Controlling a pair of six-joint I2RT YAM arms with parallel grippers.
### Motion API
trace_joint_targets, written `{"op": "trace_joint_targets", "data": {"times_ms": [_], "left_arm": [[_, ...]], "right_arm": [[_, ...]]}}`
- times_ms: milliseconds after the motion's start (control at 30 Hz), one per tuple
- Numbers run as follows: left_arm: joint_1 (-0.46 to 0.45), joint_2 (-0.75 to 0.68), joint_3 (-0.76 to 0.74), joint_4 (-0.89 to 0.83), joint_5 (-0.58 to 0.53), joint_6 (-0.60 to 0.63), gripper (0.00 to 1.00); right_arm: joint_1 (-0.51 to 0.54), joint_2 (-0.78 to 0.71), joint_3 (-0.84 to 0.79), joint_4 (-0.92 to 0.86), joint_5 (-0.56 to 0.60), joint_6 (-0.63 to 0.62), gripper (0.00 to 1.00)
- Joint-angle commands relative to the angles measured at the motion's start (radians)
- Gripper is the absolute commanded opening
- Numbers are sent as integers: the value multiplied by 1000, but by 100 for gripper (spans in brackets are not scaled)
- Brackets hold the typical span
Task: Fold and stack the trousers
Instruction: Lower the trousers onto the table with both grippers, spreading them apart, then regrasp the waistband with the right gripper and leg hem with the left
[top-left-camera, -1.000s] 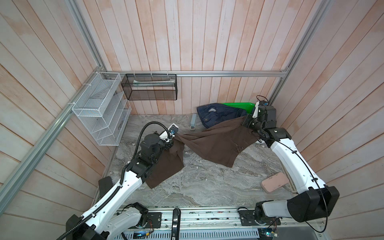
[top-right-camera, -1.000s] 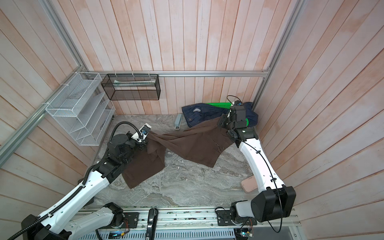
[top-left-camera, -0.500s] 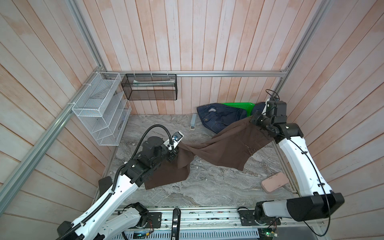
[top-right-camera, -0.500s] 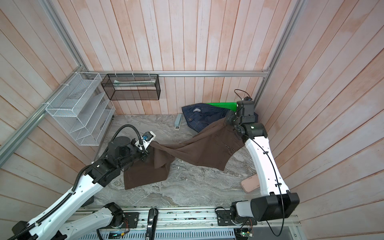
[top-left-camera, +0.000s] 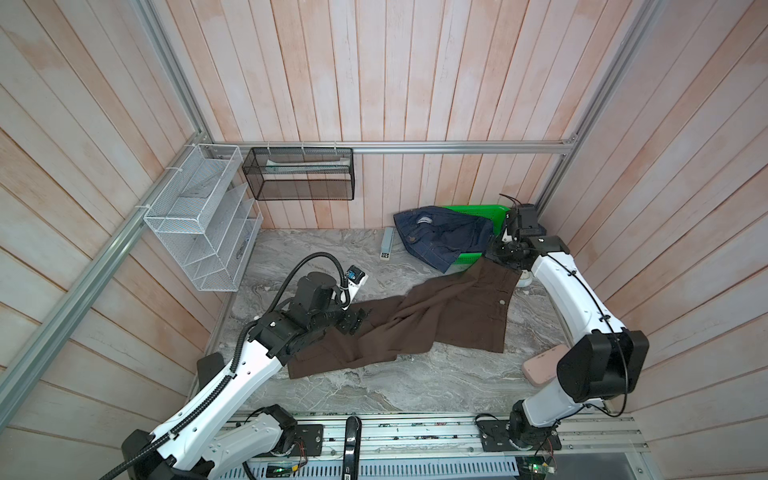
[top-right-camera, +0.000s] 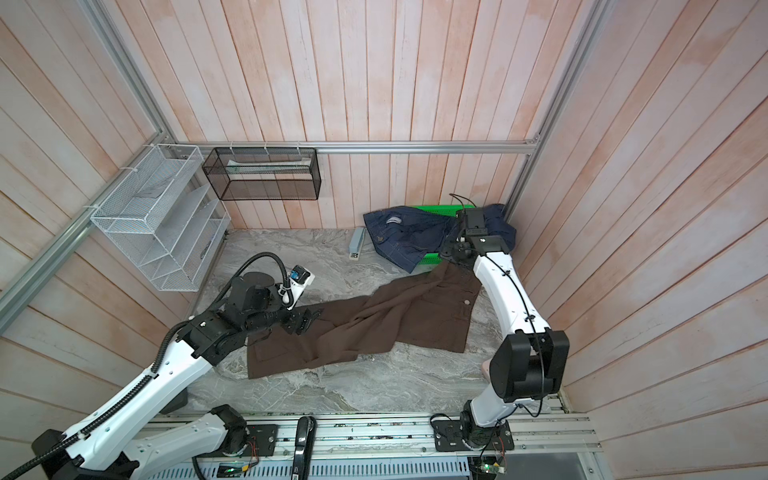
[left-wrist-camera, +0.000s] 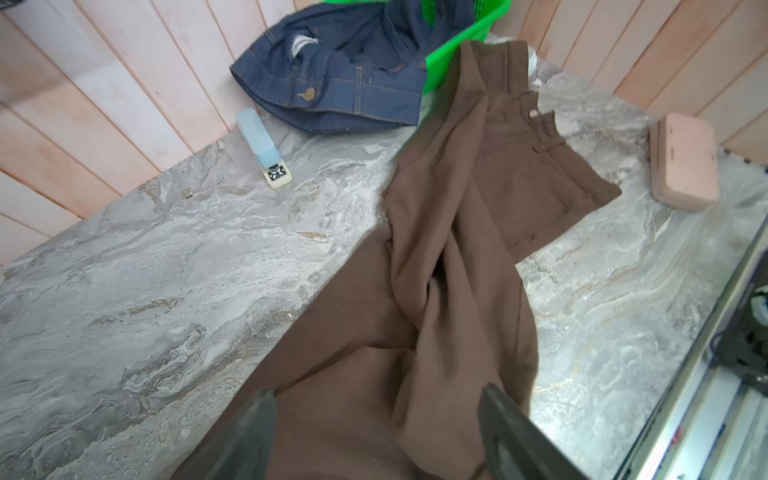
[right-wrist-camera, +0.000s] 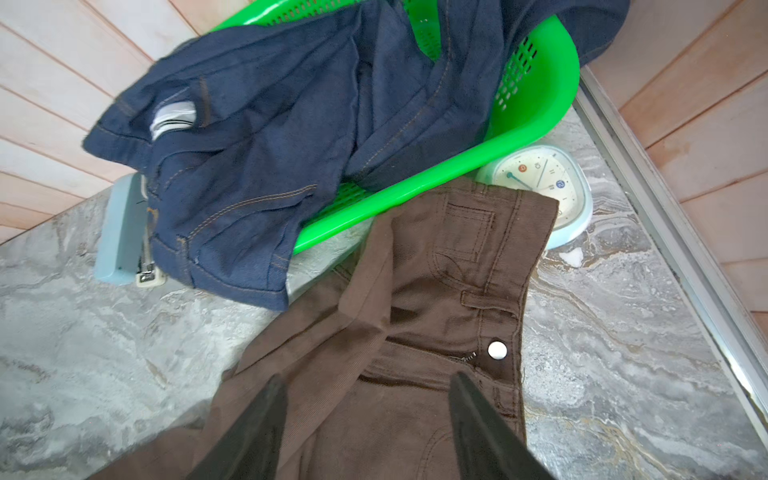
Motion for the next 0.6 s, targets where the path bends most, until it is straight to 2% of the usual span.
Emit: {"op": "trace_joint_targets", "data": {"times_ms": [0, 67, 100, 233, 433, 567], "left_arm": [[2, -56, 57, 33, -137, -105, 85], [22, -49, 84, 14, -272, -231, 86], [51, -38, 101, -16, -302, -301, 86], [149, 0, 106, -116, -304, -521, 85], [175, -7, -24, -102, -290, -762, 82], [201, 12, -83, -108, -287, -879, 82]], "right_arm": [[7, -108, -25, -23, -10, 41, 66], [8, -168, -73, -3, 3, 96, 67], [6, -202, -109, 12, 11, 130, 67], [5, -309, -294, 73, 44, 278, 67], [6, -395, -550, 119, 31, 477, 67], [4, -426, -669, 146, 14, 557, 69]]}}
